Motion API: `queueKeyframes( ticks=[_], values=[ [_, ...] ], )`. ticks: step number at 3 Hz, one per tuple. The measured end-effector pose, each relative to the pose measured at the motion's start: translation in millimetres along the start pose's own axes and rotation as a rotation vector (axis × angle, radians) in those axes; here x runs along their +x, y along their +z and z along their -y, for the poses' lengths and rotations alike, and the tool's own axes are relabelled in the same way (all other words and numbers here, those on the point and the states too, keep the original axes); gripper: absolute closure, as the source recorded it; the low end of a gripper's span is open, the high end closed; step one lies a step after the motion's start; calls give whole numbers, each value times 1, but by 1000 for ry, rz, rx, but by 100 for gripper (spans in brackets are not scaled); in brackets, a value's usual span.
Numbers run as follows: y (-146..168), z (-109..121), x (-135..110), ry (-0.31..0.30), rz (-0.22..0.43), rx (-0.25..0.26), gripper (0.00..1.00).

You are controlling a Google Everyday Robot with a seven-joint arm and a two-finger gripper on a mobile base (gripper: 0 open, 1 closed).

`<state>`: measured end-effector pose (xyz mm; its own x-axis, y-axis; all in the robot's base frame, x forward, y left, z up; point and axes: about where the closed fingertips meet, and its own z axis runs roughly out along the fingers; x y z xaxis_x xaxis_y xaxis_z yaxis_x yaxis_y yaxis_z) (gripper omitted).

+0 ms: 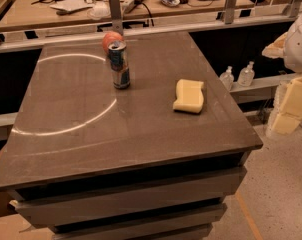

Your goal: Pick redbull can

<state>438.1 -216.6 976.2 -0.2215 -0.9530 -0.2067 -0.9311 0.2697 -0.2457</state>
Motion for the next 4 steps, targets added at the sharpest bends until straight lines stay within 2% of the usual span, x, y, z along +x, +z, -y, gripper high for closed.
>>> queueKeyframes(
  ticks=[1, 2, 3, 4],
  values=[
    [0, 0, 0, 0, 0, 0, 0],
    [-8, 15, -40, -37, 187, 20, 0],
    [-7, 34, -101, -38, 429, 1, 0],
    [4, 42, -140, 2, 559, -38, 0]
  ],
)
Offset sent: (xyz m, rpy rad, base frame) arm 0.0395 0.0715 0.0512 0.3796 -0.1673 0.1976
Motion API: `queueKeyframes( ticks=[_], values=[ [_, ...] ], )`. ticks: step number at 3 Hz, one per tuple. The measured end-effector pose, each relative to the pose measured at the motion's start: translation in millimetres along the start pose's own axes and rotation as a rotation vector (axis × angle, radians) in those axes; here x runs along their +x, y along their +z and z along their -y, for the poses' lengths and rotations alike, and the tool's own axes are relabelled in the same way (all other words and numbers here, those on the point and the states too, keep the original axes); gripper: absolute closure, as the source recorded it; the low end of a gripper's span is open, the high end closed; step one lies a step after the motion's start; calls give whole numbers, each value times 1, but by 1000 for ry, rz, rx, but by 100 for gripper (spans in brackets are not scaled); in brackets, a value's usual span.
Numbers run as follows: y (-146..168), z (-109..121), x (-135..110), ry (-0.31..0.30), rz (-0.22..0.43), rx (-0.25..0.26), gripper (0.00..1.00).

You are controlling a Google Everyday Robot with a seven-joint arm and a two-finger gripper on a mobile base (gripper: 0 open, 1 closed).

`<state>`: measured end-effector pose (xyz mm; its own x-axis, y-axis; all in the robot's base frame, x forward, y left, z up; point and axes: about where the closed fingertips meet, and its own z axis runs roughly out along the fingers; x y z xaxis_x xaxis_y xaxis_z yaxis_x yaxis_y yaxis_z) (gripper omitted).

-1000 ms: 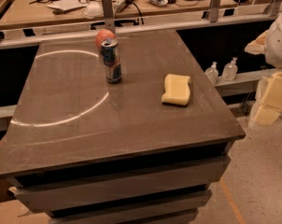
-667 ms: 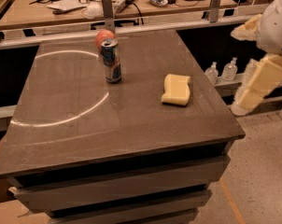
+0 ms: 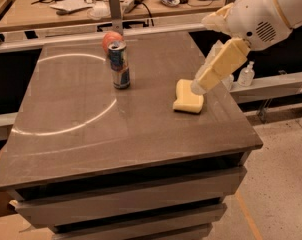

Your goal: Pick redbull can

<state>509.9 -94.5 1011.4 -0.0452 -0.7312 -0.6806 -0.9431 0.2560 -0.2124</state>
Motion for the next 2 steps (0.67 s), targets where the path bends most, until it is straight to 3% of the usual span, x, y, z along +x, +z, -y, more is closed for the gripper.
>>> queueKeyframes(
  ticks=[1, 2],
  values=[
    [24, 6, -11, 25, 96, 4, 0],
    [42, 22, -19, 16, 136, 95, 0]
  ],
)
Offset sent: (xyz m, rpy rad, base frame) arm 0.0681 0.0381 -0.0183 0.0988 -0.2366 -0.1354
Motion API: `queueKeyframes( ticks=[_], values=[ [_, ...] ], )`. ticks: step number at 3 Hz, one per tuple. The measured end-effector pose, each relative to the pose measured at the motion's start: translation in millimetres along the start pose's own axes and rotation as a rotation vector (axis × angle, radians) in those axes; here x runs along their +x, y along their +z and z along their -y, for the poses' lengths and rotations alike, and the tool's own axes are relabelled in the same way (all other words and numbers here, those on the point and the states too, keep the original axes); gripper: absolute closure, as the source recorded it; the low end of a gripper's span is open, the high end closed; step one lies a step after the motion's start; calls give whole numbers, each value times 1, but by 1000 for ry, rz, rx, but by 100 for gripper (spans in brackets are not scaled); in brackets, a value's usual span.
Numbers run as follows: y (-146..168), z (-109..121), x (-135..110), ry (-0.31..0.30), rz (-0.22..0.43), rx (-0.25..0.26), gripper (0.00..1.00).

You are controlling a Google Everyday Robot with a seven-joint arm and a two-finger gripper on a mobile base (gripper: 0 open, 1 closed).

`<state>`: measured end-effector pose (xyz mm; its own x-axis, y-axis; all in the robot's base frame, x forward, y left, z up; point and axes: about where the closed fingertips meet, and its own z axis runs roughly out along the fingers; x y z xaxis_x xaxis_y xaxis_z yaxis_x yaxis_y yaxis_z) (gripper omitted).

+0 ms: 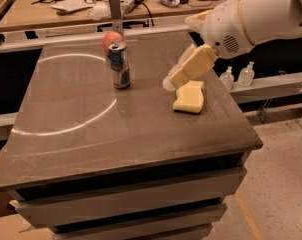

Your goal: Pick redbull can

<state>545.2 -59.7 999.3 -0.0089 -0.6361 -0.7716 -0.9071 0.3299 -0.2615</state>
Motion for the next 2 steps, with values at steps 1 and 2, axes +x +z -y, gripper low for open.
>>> queueKeyframes(
  ticks=[1, 2],
  values=[
    [1, 10, -5, 1, 17, 40, 0],
    [6, 9, 1, 22, 37, 49, 0]
  ],
)
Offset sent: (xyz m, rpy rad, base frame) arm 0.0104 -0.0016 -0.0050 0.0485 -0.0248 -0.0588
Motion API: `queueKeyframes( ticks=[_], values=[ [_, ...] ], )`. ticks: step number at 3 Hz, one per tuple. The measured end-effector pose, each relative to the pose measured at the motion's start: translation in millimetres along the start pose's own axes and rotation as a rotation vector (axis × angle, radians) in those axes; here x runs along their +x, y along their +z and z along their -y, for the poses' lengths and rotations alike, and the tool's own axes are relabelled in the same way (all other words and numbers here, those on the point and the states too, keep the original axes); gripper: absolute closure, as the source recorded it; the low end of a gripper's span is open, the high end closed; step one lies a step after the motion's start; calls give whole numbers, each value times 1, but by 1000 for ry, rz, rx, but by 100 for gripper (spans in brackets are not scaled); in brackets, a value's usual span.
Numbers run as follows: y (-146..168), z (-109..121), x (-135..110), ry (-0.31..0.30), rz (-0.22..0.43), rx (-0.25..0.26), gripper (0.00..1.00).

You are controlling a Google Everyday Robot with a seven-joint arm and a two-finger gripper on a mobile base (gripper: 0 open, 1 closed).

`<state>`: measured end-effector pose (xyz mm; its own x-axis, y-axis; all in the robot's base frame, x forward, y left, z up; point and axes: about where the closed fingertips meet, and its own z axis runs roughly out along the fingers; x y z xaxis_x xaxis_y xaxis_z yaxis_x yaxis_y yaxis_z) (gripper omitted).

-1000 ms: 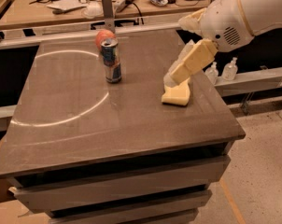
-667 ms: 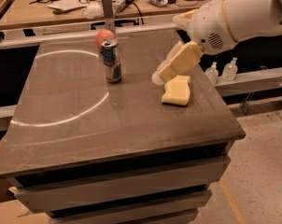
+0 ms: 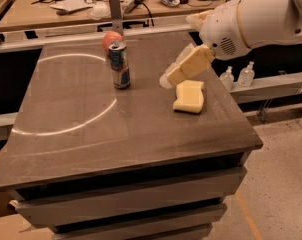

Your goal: Pick redbull can

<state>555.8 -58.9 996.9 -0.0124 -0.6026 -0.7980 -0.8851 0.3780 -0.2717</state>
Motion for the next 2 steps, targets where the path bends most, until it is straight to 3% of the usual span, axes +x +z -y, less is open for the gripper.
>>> queueKeyframes(
  ticks=[1, 2],
  values=[
    [23, 28, 26, 27, 81, 44, 0],
    [49, 50, 37, 40, 135, 65, 0]
  ],
)
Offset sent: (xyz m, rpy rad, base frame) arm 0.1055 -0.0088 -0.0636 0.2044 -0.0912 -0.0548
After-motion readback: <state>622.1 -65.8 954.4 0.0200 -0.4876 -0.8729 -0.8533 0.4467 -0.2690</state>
